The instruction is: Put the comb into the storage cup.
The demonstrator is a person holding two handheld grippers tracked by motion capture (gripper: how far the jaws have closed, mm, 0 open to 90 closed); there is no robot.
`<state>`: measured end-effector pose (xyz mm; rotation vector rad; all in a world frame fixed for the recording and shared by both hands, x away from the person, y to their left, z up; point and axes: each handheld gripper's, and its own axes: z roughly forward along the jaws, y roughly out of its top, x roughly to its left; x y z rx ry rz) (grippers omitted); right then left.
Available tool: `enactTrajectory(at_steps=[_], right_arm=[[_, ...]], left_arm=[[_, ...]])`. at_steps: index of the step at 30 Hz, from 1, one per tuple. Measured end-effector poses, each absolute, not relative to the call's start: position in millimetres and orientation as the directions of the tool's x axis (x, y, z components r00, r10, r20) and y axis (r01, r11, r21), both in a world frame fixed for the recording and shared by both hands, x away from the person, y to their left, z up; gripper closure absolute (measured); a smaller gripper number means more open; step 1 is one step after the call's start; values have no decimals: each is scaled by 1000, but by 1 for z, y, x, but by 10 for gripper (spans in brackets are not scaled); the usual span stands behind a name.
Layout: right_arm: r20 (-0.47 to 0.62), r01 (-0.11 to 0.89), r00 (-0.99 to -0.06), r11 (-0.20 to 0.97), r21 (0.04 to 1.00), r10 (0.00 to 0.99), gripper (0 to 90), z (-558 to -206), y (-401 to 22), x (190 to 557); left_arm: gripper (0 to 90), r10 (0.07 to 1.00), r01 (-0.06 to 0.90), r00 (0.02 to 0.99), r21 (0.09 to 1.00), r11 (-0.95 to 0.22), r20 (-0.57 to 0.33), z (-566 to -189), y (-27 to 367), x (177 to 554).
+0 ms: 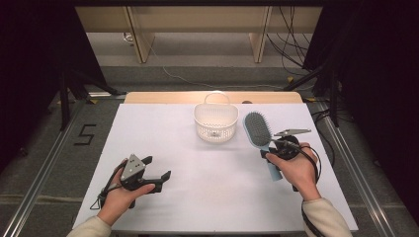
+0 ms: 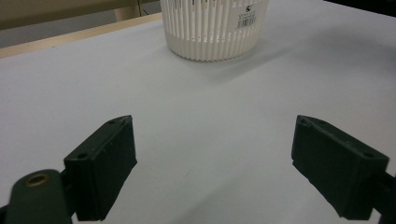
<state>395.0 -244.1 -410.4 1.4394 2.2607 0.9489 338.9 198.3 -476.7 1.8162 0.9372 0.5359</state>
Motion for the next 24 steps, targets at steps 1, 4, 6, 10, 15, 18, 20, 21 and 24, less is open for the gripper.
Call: enactTrajectory(at_steps=[1,4,6,10,15,18,20,21,24], right_arm=[[97,686,-452,276,674,886,710,-410,-244,395],[96,676,-450,268,687,888,710,-409,-244,395],[96,675,-455,272,686,885,710,-408,-244,395],[96,668,-460,273,692,883,710,-409,-244,396],[88,652,-459,269,709,884,710,-408,-242,396],[88,644,-459,262,718,884,710,-408,-242,397],[88,638,-459,258,726,884,710,-407,-241,397],[86,634,-459,257,729,884,710,-407,-241,397],[88,634,-464,262,728,881,710,-406,-241,398]], left_arm=[[133,795,361,604,907,-217,-50,-477,198,339],[133,796,361,603,907,-217,-50,-477,198,339],[133,796,360,603,907,-217,-49,-477,198,339],[133,796,360,604,907,-218,-48,-477,198,339],[134,796,361,604,906,-219,-48,-477,198,339],[134,796,361,603,907,-218,-49,-477,198,339],[134,796,361,603,907,-218,-49,-477,198,339],[134,796,362,603,907,-218,-49,-477,198,339],[135,796,362,603,906,-219,-48,-477,198,339]])
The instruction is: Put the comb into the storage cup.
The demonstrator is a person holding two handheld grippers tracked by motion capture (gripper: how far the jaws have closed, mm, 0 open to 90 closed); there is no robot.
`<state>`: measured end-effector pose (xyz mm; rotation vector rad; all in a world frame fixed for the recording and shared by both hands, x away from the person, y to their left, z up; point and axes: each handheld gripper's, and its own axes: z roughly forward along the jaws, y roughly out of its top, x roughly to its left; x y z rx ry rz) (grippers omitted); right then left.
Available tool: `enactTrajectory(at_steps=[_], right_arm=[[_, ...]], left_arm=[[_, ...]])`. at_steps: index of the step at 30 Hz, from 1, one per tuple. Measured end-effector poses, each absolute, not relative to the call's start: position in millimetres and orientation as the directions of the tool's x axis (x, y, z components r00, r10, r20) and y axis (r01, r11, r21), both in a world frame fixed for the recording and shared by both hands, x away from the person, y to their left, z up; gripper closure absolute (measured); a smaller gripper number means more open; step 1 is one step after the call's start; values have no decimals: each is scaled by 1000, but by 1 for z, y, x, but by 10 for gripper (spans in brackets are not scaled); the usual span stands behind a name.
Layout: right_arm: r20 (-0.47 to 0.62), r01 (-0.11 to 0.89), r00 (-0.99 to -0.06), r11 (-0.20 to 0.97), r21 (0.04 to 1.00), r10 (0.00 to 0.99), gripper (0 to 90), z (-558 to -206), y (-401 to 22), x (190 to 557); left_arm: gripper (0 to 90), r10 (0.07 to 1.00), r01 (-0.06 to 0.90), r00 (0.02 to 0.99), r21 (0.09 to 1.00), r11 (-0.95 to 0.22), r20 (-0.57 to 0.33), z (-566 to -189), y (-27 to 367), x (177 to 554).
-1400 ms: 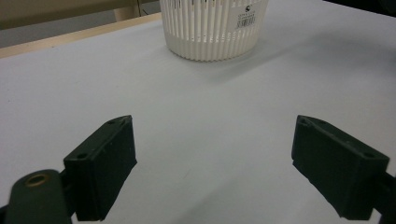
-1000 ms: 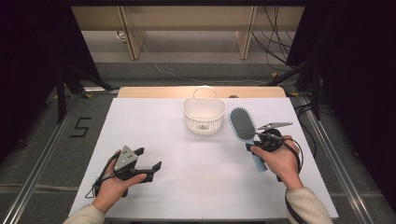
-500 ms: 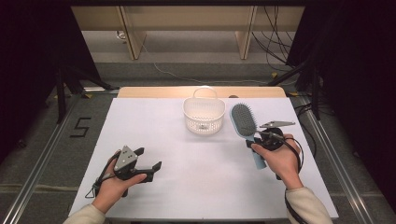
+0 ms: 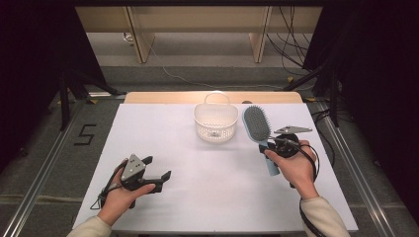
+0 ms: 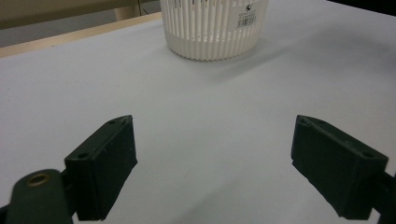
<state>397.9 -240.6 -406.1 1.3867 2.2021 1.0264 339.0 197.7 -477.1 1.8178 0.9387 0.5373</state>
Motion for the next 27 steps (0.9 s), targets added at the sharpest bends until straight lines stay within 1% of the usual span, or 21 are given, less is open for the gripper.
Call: enactTrajectory(at_steps=[27], right_arm=[[84,580,-459,226,783,884,710,-398,-240,406]], left_arm=[[138,800,365,598,906,-215,-51,-478,197,339]])
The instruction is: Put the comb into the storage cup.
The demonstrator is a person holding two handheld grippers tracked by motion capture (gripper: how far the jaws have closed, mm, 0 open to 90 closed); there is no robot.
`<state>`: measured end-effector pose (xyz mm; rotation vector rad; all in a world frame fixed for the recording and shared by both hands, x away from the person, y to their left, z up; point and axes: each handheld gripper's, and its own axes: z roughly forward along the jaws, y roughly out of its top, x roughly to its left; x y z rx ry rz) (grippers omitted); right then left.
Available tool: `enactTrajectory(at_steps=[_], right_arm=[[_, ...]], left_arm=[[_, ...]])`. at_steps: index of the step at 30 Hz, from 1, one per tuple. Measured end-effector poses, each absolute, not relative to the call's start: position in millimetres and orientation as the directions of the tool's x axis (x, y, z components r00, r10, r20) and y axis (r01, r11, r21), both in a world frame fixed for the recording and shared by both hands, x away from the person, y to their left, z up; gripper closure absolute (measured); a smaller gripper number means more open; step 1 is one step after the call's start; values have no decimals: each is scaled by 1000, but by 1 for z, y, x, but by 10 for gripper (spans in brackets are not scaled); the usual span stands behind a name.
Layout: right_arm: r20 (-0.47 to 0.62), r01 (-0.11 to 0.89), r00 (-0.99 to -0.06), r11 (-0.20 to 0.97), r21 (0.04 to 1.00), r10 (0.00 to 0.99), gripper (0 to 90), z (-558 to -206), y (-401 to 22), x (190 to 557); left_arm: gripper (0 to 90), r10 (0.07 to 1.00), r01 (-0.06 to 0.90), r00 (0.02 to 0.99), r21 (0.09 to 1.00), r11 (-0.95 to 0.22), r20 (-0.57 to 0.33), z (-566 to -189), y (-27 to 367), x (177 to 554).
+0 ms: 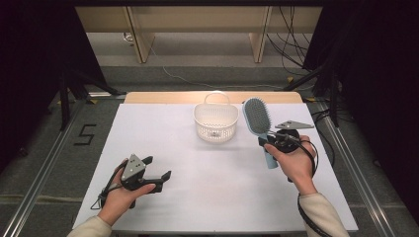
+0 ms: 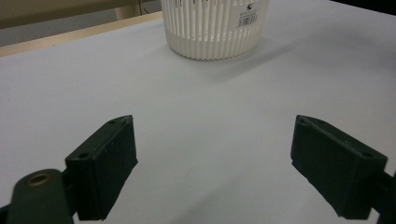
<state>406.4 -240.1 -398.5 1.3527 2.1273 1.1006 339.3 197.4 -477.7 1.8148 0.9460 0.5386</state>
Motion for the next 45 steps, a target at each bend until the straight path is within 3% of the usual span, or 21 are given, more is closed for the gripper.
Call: enactTrajectory(at_steps=[45], right_arm=[[67,523,-470,216,824,880,710,-391,-232,416]], left_arm=[[139,797,364,602,905,-219,-49,-478,197,340]])
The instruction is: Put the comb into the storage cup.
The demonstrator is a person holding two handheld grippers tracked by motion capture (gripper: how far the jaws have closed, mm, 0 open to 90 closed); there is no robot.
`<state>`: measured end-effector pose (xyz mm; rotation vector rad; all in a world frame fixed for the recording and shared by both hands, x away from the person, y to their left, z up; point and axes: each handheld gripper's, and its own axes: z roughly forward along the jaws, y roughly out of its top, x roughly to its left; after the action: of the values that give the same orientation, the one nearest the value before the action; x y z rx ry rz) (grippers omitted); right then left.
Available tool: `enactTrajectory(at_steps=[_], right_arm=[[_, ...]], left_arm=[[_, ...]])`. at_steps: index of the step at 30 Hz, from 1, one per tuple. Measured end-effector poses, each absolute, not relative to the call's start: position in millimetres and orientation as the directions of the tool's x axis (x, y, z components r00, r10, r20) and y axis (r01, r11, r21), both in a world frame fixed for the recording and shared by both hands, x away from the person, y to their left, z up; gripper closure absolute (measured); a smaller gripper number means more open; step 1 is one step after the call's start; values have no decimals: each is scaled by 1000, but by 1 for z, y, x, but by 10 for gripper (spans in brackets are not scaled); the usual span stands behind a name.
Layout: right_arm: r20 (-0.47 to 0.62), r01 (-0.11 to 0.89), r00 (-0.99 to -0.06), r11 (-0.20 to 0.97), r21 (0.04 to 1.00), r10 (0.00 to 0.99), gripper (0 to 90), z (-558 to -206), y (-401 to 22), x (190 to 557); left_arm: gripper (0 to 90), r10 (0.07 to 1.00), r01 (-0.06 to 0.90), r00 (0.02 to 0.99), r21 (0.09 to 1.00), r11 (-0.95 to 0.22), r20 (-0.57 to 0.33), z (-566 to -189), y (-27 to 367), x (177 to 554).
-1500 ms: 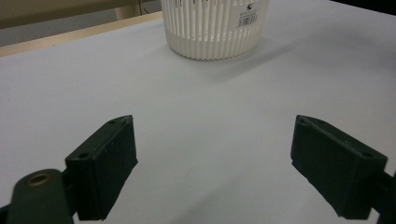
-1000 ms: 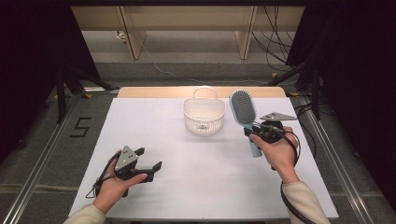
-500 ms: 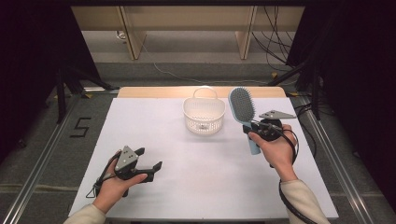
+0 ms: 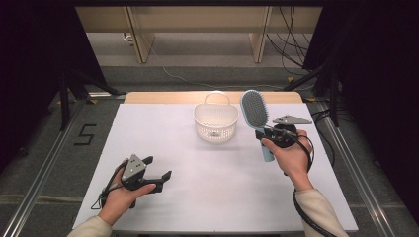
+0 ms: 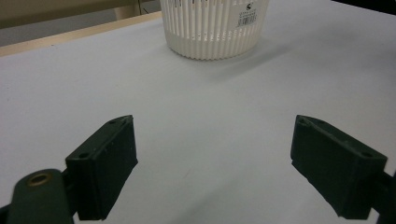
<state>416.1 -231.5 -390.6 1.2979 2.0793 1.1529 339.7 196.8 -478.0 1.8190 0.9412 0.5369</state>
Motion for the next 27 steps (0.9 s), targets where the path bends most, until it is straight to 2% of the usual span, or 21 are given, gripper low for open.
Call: enactTrajectory(at_steps=[27], right_arm=[[54,502,-484,227,835,873,710,-388,-225,421]], left_arm=[[140,796,364,603,905,-221,-48,-479,197,340]])
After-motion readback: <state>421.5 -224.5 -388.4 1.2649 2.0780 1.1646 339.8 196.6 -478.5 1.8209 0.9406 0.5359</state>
